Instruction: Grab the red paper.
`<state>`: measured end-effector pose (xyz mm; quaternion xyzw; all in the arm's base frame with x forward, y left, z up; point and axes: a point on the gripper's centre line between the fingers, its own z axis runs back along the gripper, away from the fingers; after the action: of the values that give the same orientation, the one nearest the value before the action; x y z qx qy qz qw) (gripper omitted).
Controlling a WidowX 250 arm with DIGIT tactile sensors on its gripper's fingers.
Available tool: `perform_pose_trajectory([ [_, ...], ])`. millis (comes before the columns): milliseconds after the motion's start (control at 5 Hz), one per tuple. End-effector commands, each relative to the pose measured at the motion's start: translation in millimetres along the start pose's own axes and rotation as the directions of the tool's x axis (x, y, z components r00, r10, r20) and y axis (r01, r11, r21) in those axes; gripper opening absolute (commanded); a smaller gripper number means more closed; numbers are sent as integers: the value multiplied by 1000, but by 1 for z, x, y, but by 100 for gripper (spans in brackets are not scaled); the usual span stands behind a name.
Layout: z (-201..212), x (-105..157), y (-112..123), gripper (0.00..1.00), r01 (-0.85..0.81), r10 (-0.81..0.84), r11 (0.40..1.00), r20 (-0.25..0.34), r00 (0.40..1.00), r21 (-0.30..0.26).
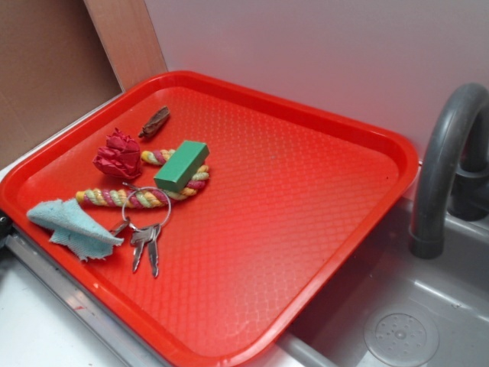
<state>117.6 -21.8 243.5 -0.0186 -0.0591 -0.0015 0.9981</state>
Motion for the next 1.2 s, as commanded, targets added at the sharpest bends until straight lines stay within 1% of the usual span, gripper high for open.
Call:
perform_pose_trajectory([
  [0,0,0,0,100,0,0,1000,0,1000,0],
  [200,-9,22,-6,100,-39,39,999,2,999,-12],
  [400,-20,43,-17,100,-69,70,997,18,997,-18],
  [600,-47,63,-31,100,-52,52,999,22,998,-6],
  [800,-90,73,-46,100,-19,19,1000,-19,1000,-22],
  [1000,-127,81,-56,100,-1,2,1000,-63,998,14],
])
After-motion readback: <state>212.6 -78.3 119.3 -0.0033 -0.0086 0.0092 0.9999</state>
